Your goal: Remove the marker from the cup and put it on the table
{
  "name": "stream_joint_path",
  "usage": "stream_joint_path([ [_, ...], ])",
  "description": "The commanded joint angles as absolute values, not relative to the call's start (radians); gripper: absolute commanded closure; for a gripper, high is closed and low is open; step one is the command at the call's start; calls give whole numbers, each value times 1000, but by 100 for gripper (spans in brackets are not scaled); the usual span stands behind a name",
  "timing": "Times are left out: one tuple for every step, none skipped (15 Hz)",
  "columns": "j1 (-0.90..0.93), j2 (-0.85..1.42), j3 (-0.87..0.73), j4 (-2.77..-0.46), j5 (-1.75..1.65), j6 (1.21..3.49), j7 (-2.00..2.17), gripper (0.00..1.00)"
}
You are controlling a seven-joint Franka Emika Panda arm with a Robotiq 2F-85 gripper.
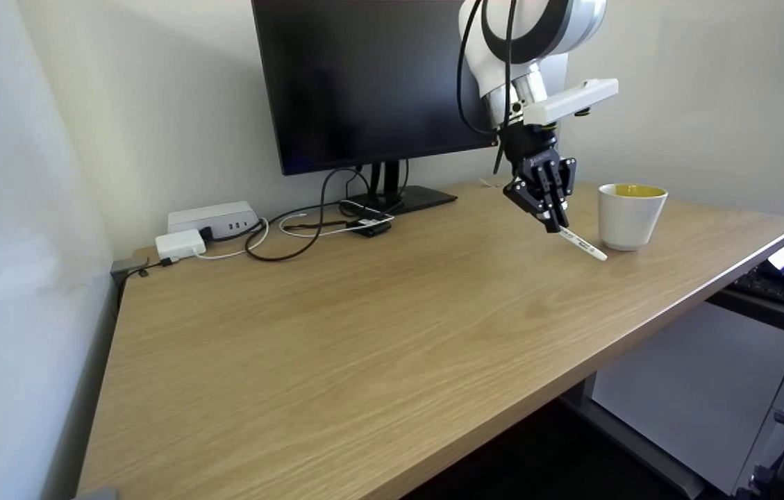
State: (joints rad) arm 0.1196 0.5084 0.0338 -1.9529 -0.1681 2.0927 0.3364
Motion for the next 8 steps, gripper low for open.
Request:
stream_joint_path([
  [136, 542, 18, -1915, -152, 2067, 328, 96],
  [137, 551, 17, -1910, -151, 2066, 330, 96],
  [139, 559, 15, -1906, -152, 2066, 332, 96],
  [140, 568, 13, -1902, -151, 2065, 334, 96],
  [140, 575, 12, -1899, -152, 2064, 335, 96],
  [141, 582, 10, -1895, -152, 2063, 335, 96],
  [142, 588, 9, -1892, -152, 2063, 336, 96],
  [142, 593, 8, -1889, -152, 2062, 336, 96],
])
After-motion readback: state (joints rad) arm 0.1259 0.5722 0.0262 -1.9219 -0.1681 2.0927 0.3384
